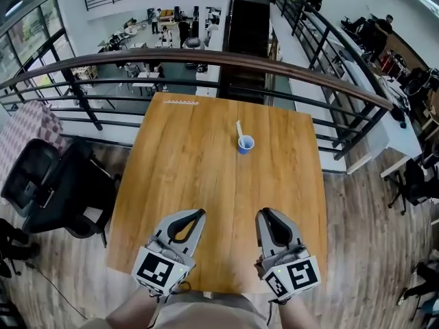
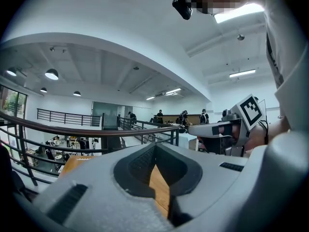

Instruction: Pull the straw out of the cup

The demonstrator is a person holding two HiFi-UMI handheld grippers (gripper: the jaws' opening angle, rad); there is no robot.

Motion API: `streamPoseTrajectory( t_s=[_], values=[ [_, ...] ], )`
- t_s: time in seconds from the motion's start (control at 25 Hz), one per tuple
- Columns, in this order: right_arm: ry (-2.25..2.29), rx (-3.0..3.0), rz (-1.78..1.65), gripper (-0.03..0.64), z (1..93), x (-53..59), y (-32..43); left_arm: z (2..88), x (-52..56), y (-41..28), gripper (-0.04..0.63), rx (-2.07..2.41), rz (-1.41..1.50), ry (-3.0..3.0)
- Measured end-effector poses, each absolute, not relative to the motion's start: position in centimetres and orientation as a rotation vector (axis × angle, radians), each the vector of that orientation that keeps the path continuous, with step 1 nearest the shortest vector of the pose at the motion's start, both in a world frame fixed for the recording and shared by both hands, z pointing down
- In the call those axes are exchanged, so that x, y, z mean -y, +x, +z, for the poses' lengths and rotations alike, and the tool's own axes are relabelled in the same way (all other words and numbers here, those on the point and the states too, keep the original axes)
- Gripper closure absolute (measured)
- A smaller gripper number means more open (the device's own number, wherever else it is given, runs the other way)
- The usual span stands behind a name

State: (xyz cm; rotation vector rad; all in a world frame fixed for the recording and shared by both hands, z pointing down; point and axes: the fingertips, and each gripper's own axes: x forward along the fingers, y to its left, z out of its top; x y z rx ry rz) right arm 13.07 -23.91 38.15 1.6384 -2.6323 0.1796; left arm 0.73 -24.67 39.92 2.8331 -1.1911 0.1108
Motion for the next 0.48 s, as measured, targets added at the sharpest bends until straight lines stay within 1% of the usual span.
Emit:
streamPoseTrajectory(
  t_s=[0.08,0.12,0.16,0.2,0.48],
  values=[
    [1.629,2.634,0.166,0.588,37.8,24.7,13.4,39.8,25.3,1.1,0.583,1.208,0.097,2.846],
    [1.620,2.635,0.160,0.565,37.7,25.1,13.5,39.6,25.7,1.4,0.583,1.212,0.092,2.851],
    [1.611,2.634,0.152,0.518,37.5,25.6,13.6,39.4,26.0,1.7,0.583,1.212,0.089,2.850],
    [1.605,2.631,0.139,0.505,37.4,26.2,13.7,39.2,26.2,2.0,0.583,1.208,0.090,2.842],
    [1.602,2.593,0.033,0.480,37.0,31.5,14.2,38.6,29.3,3.2,0.583,1.211,0.059,2.865]
  ],
)
